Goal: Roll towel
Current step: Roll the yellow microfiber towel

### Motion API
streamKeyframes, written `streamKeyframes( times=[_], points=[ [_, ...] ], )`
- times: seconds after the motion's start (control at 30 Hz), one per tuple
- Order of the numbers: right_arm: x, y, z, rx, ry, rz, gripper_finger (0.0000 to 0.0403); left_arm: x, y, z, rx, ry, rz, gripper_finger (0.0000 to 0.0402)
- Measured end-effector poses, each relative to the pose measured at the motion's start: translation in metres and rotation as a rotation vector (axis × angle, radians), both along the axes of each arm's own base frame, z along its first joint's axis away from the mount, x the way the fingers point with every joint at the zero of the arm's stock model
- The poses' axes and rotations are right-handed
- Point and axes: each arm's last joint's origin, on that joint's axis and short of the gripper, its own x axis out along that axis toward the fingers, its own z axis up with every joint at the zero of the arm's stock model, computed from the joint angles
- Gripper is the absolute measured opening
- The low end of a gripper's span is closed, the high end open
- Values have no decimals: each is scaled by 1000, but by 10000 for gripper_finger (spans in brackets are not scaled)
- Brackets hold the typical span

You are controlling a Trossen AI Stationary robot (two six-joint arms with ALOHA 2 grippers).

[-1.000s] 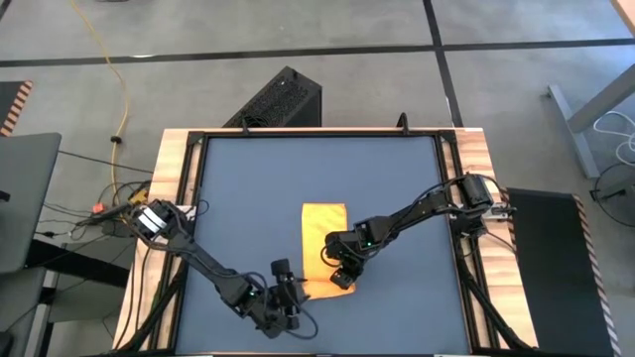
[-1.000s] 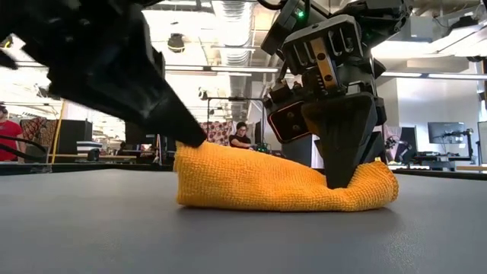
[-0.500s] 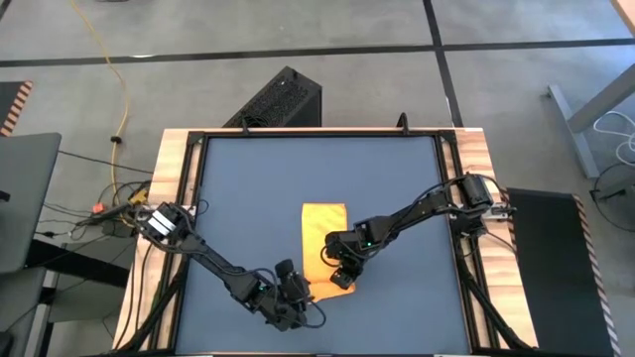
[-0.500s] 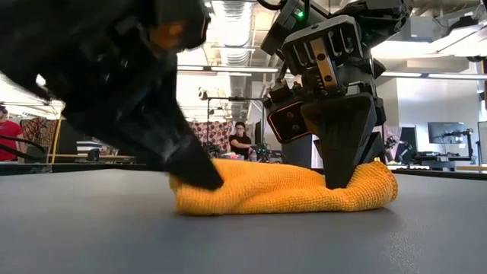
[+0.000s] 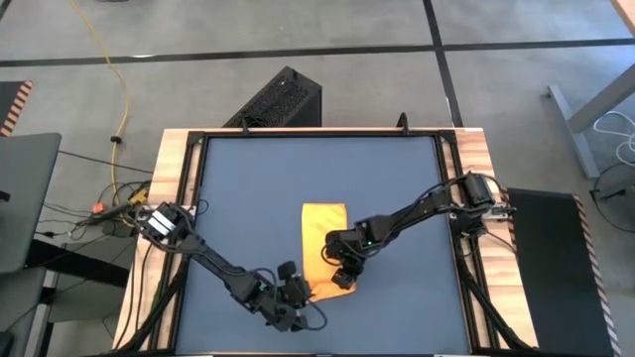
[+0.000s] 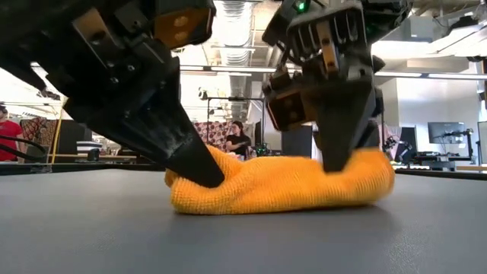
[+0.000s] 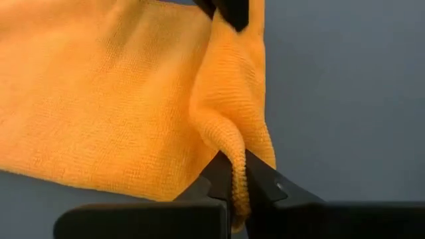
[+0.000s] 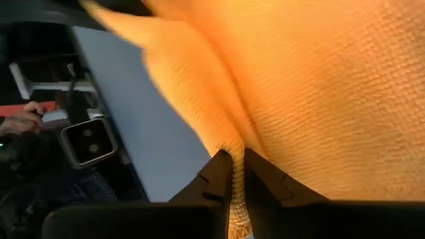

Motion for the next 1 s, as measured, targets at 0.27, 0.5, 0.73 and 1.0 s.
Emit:
streamKeyframes(
  times=[0.27,0.5,0.73,1.0],
  points=[
    [-10,-1,34,-28,-85,29,69,6,5,1,-11,11,-58,1],
    [-31,10,51,-162,-109,126,69,9,7,2,-25,17,-83,0],
    [-36,22,48,-230,-142,202,85,11,9,2,-18,19,-110,0],
    [-72,68,87,-659,-403,153,97,14,17,21,2,-20,-155,0]
  ],
)
